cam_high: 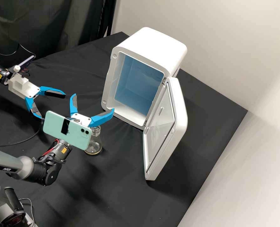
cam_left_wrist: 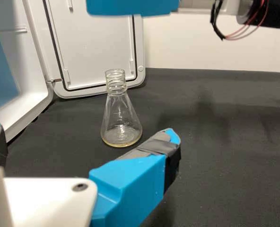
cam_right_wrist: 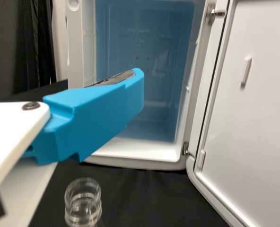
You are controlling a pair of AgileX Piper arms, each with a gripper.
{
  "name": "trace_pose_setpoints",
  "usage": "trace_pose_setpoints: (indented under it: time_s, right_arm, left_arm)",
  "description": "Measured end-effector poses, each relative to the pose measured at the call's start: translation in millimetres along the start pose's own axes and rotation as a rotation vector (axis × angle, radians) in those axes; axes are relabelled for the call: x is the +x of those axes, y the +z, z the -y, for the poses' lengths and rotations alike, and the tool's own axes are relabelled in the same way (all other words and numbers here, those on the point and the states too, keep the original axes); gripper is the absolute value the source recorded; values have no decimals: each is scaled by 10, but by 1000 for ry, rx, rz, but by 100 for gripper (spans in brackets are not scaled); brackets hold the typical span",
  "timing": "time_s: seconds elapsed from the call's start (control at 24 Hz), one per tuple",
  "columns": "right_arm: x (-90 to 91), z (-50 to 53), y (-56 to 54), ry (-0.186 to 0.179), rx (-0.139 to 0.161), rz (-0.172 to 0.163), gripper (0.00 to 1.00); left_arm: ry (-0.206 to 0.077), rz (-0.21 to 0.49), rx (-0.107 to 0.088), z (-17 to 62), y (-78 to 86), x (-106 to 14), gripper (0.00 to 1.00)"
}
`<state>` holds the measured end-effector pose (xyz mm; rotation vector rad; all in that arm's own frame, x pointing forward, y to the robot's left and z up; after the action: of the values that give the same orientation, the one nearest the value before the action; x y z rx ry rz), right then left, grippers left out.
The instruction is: Place the flask in the incubator
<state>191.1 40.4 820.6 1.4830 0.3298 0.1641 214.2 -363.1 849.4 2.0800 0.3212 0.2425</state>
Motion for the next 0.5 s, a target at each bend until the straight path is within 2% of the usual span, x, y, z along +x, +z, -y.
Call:
trace_pose_setpoints:
  time_s: [0.04, 0.08, 0.33, 0.5]
  right_arm:
    - [-19, 19, 20, -12, 9, 8, 100]
    - [-57, 39, 54, -26, 9, 23, 100]
    - [-180, 118, 144, -89, 11, 62, 100]
    - [-224, 177, 243, -116, 41, 115, 100]
  left_arm:
    - [0, 0, 0, 0, 0, 0, 100]
    - [-1, 3, 1, 2, 8, 1, 100]
    - [-3, 15, 2, 7, 36, 4, 100]
    - [-4, 18, 2, 9, 45, 5, 100]
